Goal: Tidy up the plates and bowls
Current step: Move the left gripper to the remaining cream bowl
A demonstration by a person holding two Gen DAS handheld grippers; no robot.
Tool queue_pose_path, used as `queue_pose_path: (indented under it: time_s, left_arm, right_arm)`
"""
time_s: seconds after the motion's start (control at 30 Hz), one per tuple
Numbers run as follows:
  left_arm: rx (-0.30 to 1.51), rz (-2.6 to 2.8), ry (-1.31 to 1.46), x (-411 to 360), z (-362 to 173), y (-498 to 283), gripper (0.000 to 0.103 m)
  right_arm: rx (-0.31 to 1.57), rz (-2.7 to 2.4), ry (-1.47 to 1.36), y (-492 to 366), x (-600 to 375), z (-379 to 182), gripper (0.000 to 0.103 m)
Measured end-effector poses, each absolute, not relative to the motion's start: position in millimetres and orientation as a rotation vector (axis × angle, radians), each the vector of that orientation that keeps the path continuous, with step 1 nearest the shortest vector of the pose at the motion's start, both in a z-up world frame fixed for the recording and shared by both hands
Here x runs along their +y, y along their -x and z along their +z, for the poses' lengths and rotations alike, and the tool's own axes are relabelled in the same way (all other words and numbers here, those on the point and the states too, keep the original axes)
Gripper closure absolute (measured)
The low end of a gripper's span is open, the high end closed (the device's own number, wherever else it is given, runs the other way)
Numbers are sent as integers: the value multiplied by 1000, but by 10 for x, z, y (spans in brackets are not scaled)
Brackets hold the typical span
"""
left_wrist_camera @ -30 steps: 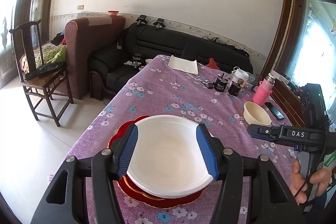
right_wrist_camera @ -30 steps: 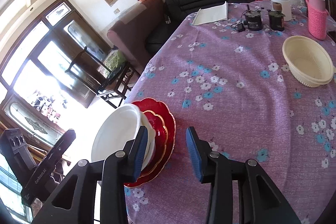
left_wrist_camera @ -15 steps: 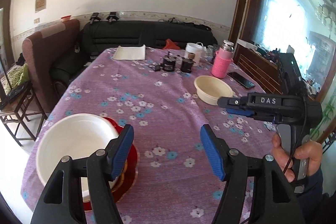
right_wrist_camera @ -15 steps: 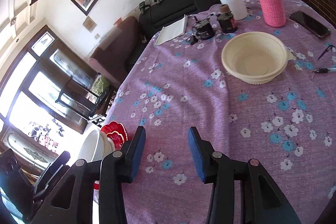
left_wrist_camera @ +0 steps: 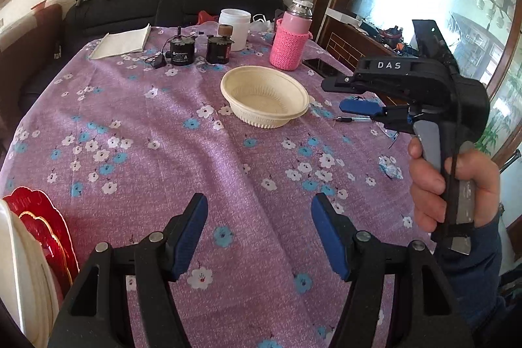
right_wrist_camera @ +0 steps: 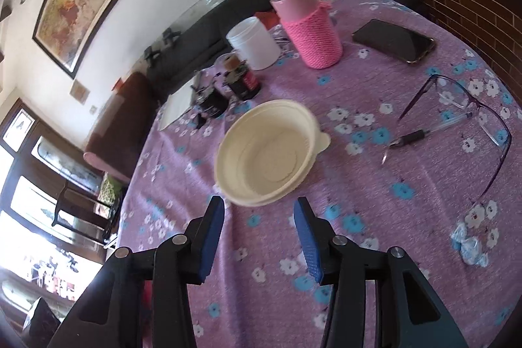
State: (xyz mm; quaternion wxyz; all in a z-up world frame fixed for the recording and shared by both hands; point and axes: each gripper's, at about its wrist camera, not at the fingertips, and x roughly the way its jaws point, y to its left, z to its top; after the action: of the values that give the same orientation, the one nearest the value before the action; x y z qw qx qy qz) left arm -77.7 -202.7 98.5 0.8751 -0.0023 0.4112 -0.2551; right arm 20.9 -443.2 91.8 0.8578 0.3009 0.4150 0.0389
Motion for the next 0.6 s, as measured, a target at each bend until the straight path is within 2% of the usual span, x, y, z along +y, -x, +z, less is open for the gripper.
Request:
queue_pose_path:
  time_s: [0.37, 0.6]
  left_arm:
    - [897, -517, 36, -2137, 853, 422, 38]
    - [910, -470, 67, -2269, 788, 63, 38]
  right_arm:
    - [905, 36, -730, -684, -4661, 294, 55]
    - [902, 43, -671, -758, -4613, 273, 55]
